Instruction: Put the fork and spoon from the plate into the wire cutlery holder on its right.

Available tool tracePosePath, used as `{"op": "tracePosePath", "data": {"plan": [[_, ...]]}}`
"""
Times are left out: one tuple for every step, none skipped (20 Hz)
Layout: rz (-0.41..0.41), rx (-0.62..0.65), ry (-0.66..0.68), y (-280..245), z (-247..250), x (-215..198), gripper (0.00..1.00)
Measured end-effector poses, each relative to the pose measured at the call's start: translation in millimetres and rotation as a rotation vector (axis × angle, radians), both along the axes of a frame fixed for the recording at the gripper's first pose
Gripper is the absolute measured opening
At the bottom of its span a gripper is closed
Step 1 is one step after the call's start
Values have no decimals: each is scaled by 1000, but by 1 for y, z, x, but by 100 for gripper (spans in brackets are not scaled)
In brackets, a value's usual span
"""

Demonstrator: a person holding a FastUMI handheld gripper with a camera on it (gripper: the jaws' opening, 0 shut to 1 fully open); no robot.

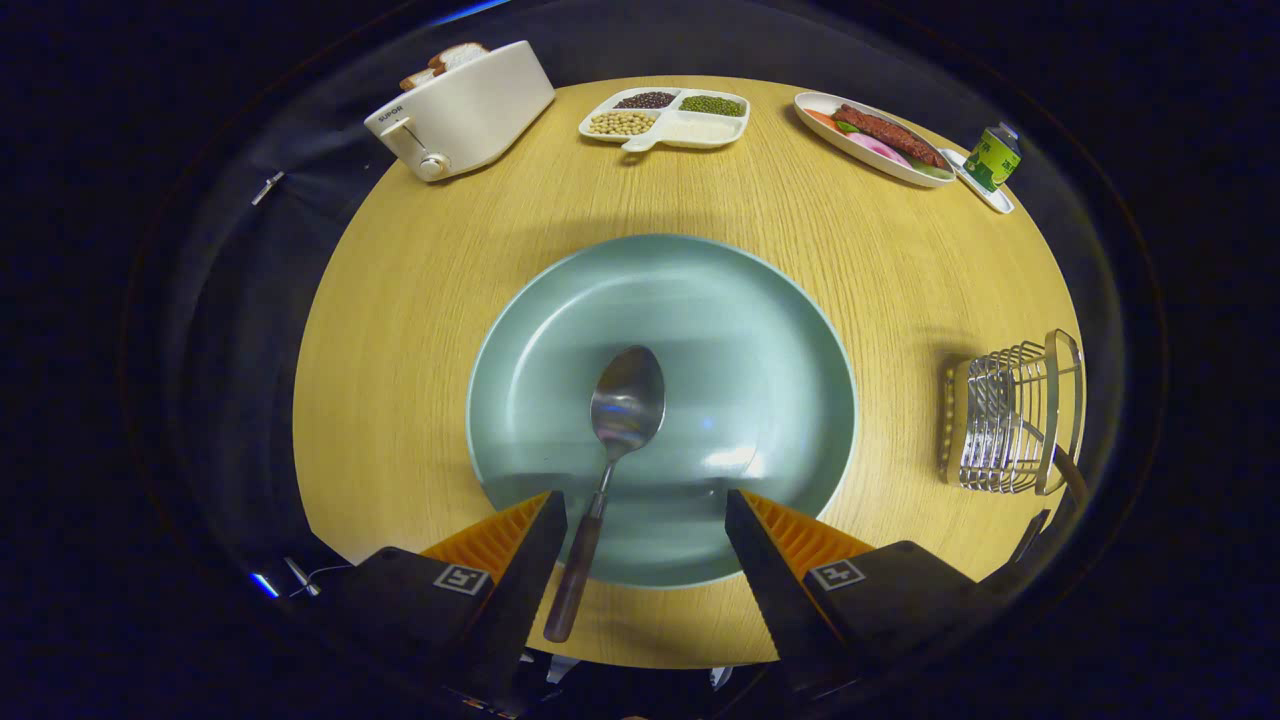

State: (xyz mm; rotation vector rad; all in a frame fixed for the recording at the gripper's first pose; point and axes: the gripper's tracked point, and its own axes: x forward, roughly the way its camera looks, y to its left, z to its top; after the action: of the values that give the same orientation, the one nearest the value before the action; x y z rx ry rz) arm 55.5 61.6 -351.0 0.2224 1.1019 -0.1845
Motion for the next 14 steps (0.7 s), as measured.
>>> {"op": "tracePosePath", "data": {"plan": [[-5,-4,-3,0,-1,1,98],[-5,-8,-7,2,-3,1,98],[-1,-15,-6,2,-4,1,94],[3,-17,-3,3,-7,0,92],[4,-17,2,5,-10,-1,84],[4,-14,10,5,-12,-2,80],[6,-14,18,5,-14,-3,71],[9,-13,24,5,-15,-3,67],[13,-12,32,6,-17,-4,56],[14,-11,37,5,-17,-5,46],[16,-10,42,5,-17,-5,35],[20,-11,46,4,-19,-7,27],[31,-12,50,4,-19,-7,16],[47,1,45,6,-23,-4,15]]}}
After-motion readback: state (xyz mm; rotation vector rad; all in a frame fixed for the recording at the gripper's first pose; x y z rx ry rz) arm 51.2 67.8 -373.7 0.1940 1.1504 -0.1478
